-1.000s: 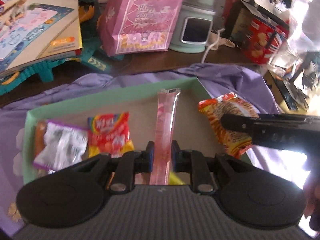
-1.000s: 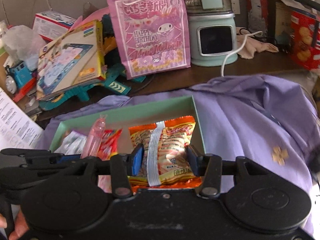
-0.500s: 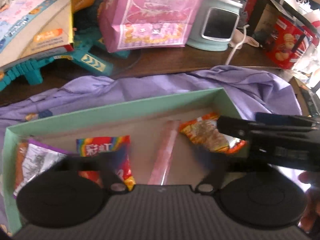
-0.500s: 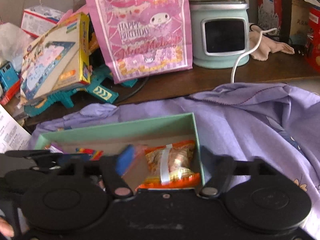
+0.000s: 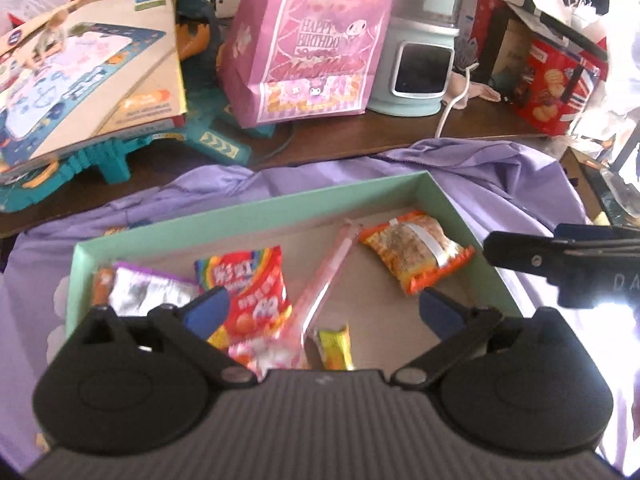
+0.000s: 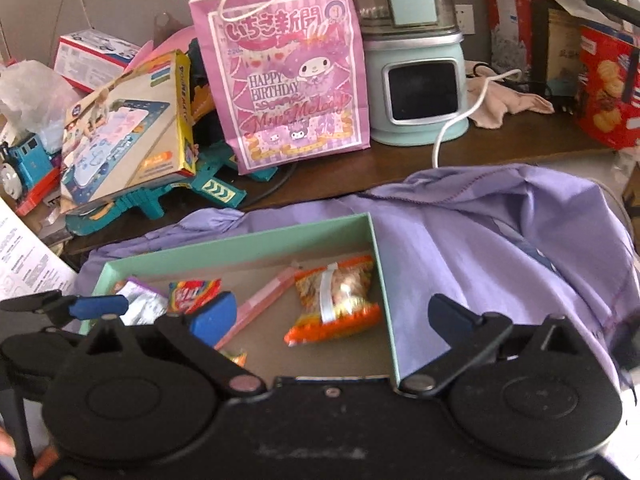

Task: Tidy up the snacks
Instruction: 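Withdraw both grippers from the box toward the snack pile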

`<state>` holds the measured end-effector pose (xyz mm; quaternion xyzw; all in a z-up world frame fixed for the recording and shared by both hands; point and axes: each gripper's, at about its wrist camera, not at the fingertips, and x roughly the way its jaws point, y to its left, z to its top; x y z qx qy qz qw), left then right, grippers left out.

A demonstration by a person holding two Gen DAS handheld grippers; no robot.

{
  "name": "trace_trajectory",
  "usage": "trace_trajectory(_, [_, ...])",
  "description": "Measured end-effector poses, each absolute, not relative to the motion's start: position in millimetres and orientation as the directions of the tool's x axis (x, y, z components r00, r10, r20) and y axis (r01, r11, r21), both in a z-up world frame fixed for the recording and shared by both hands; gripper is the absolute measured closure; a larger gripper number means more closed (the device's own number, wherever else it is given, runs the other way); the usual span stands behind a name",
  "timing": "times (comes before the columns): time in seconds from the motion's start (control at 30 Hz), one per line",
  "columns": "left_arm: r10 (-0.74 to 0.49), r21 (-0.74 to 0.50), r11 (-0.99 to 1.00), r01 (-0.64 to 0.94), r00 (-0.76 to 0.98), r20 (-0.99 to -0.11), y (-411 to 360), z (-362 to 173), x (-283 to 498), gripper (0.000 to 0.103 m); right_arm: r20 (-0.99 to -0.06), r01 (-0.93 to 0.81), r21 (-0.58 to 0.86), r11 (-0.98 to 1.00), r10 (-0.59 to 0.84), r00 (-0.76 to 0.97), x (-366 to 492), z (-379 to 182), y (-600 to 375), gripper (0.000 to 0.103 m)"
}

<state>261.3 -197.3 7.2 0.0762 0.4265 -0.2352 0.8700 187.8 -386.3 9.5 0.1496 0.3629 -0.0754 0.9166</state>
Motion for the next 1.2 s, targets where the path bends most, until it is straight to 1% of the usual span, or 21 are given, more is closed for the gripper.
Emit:
trace_trajectory(0.17, [-0.378, -0.083, 0.868, 0.489, 0.544, -0.749, -177.3, 18.6, 222.5, 0.000, -0.689, 0.252, 0.235, 0.939, -0.023, 0.725, 151.5, 17.9, -376.6, 0.000])
trace_trajectory(0.23, [-0.404, -0.112, 0.861, 0.496, 0.534, -0.743, -169.8, 21.9, 207.8, 0.000, -0.689, 0.251, 0.234, 0.939, -0.022, 0.724, 138.3, 20.4, -371.5, 0.000])
trace_trajectory(0.33, [-0.440, -0.164, 0.848, 0.505, 0.495, -0.749, -160.6, 24.6, 187.2, 0.000, -0.692, 0.253, 0.234, 0.939, -0.022, 0.721, 116.9, 22.8, -363.9, 0.000])
trace_trajectory(0.43, [-0.433, -0.149, 0.841, 0.520, 0.482, -0.762, -156.6, 22.6, 163.1, 0.000, -0.695, 0.254, 0.253, 0.933, -0.007, 0.719, 94.1, 22.5, -358.6, 0.000])
trace_trajectory(0.73, [-0.396, -0.120, 0.832, 0.542, 0.427, -0.813, -149.4, -11.3, 102.6, 0.000, -0.739, 0.241, 0.239, 0.941, 0.015, 0.674, 32.8, 4.6, -343.1, 0.000])
trace_trajectory(1.03, [-0.385, -0.087, 0.762, 0.642, 0.341, -0.857, -164.6, -54.0, 54.4, 0.000, -0.781, 0.312, 0.267, 0.912, 0.015, 0.625, -5.5, -31.8, -339.7, 0.000])
trace_trajectory(1.1, [-0.383, -0.079, 0.745, 0.662, 0.327, -0.864, -169.1, -59.5, 47.0, 0.001, -0.782, 0.320, 0.279, 0.905, 0.021, 0.622, -10.8, -38.0, -339.1, 0.006])
trace_trajectory(1.17, [-0.381, -0.081, 0.736, 0.672, 0.313, -0.870, -172.9, -64.2, 43.7, 0.005, -0.787, 0.325, 0.294, 0.899, 0.035, 0.616, -15.6, -43.5, -338.5, 0.008])
trace_trajectory(1.2, [-0.382, -0.087, 0.733, 0.674, 0.303, -0.873, -174.2, -66.8, 42.3, 0.008, -0.789, 0.327, 0.298, 0.897, 0.038, 0.613, -17.0, -46.2, -337.5, 0.011])
